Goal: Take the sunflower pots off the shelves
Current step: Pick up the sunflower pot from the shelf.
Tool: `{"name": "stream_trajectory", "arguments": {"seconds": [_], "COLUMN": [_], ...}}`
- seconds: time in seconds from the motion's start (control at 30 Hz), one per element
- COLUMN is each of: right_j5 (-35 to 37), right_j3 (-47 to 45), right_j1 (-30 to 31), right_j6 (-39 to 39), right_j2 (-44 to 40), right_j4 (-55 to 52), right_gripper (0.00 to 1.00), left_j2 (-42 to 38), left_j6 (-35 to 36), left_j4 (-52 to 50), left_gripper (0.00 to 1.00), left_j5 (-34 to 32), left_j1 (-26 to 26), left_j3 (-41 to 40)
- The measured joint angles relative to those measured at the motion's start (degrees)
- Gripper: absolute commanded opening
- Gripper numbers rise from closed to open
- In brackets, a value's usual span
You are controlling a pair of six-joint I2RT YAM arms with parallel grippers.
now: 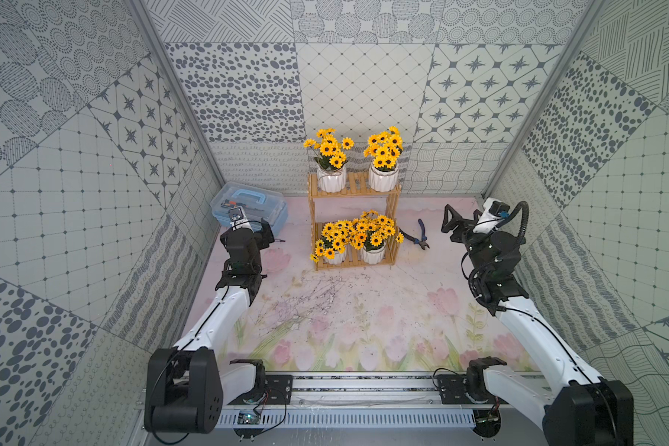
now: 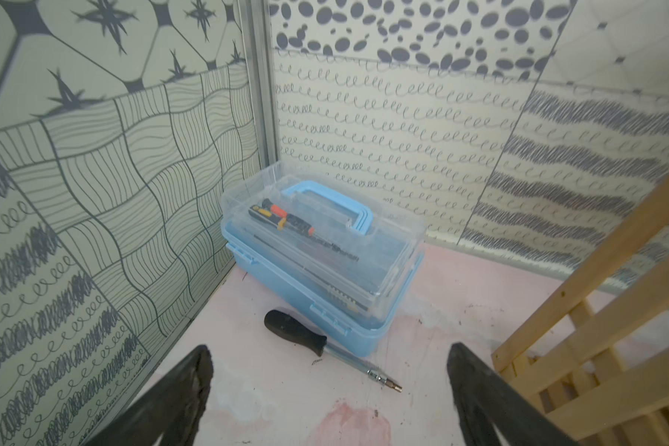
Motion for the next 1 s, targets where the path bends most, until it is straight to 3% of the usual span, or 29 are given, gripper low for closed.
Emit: {"name": "stream_trajectory", "arguments": {"seconds": [0.2, 0.4, 0.57, 0.83, 1.0], "right_j5": [-4.4, -8.5, -21.7, -19.1, -17.5], "right_j3": [12.5, 26.4, 24.2, 15.3, 14.8], "right_j1": [7.9, 10.3, 5.3, 9.9, 10.6], "right_j6": [-3.9, 3.6, 6.7, -0.1, -4.9], "right_j2": [11.0, 14.7, 13.7, 12.4, 12.0], "right_j4": [-7.5, -14.5, -8.2, -16.9, -21.0], "right_gripper": [0.98, 0.98, 0.98, 0.98, 0.98], "left_j2": [-6.0, -7.1, -7.6, -9.4, -9.0], "left_j6": [-4.1, -7.1, -9.1, -11.7, -12.9], "left_j4": [-6.8, -11.8, -14.0, -17.8, -18.6], "left_gripper": [0.97, 0.97, 0.97, 0.97, 0.97], "left_j5": [4.1, 9.0, 11.9, 14.3, 15.6], "left_j1": [0.0, 0.0, 0.0, 0.0, 0.0], "left_j3": [5.3, 11.0, 14.1, 16.2, 16.4]}}
